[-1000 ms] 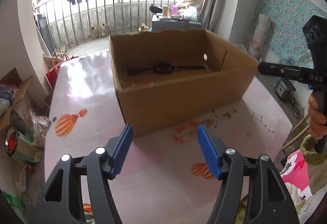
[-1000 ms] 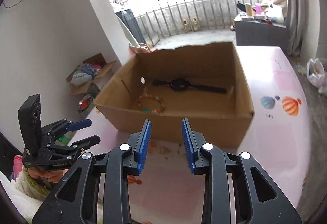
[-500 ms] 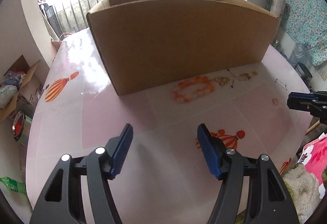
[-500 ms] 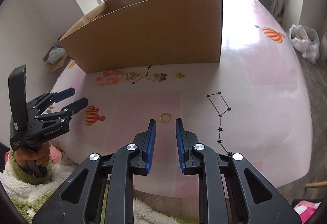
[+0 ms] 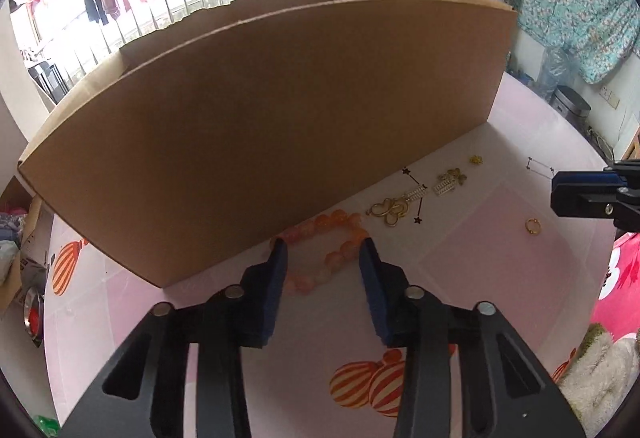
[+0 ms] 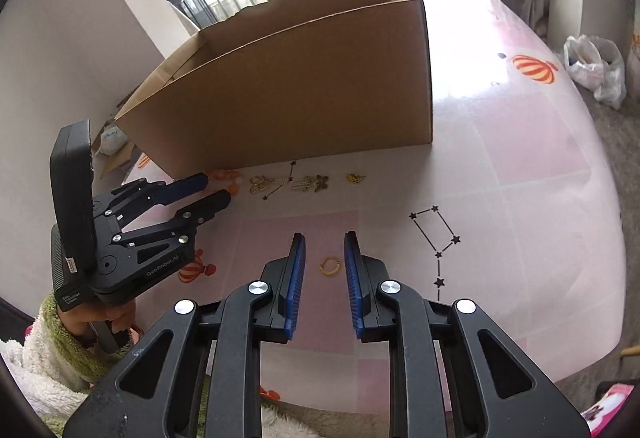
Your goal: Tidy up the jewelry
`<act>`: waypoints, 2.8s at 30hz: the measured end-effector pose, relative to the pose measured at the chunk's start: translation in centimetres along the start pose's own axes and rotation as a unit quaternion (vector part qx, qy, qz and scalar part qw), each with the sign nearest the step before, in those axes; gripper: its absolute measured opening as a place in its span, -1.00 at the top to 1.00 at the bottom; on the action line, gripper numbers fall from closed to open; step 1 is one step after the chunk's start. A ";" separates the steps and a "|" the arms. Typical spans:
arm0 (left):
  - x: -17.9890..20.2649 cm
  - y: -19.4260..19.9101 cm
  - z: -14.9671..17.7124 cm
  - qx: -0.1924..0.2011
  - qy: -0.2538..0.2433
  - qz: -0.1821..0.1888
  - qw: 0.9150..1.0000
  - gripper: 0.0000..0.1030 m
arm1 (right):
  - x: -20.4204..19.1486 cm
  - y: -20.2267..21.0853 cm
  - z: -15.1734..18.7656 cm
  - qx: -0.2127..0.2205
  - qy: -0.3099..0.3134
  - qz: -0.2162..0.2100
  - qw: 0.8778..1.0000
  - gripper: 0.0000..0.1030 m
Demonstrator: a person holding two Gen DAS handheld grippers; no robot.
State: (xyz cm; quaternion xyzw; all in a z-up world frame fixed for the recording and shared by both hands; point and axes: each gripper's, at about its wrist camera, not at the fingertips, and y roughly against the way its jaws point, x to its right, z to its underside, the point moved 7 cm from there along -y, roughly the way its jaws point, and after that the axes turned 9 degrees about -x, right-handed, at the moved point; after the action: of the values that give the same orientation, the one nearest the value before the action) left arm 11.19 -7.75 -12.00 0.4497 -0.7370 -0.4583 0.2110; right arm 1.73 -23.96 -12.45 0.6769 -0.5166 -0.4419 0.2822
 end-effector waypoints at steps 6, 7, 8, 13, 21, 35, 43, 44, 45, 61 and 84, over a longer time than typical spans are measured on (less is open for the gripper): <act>-1.0 0.4 1.0 -0.011 0.009 0.007 1.000 0.75 | 1.1 -0.4 0.3 -0.010 -0.015 0.003 1.000 0.60; -1.3 0.6 1.4 -0.015 0.014 0.006 1.000 0.76 | 1.1 -0.5 0.3 -0.011 -0.015 0.001 1.000 0.60; -1.8 0.7 1.7 -0.019 0.023 0.005 1.000 0.76 | 1.1 -0.6 0.3 -0.012 -0.014 0.000 1.000 0.60; -4.0 1.6 3.8 -0.031 0.055 -0.015 0.998 0.76 | 0.7 -0.8 0.1 -0.011 -0.006 -0.003 1.000 0.60; -4.9 4.7 4.8 0.006 0.092 -0.005 0.996 0.37 | -0.5 -1.5 0.9 -0.020 0.048 0.034 0.998 0.56; 0.3 5.4 5.2 0.024 0.040 0.048 0.998 0.37 | -3.5 -4.2 -0.1 -0.010 0.115 0.069 0.991 0.84; 1.4 4.7 6.2 0.017 0.032 0.061 0.997 0.37 | -6.8 -6.2 -1.3 -0.010 0.130 0.015 0.991 0.84; 1.3 4.8 6.3 0.018 0.032 0.062 0.997 0.37 | -7.2 -6.5 -1.5 -0.011 0.129 0.002 0.992 0.84; 1.2 4.8 6.3 0.019 0.032 0.062 0.997 0.37 | -7.5 -6.7 -1.6 -0.013 0.128 -0.011 0.992 0.84; 3.7 3.2 3.4 0.041 -0.001 0.088 0.995 0.37 | -5.8 -4.6 -2.9 0.007 0.054 -0.060 0.997 0.72; 4.4 0.8 2.3 0.022 -0.028 0.035 0.999 0.80 | -4.6 -2.9 -4.2 0.029 0.062 -0.060 0.996 0.72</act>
State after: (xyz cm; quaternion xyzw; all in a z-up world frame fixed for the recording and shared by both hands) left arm 6.96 -10.25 -12.84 0.4151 -0.7678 -0.4467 0.1964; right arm 6.44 -19.07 -11.56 0.7404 -0.4694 -0.4003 0.2670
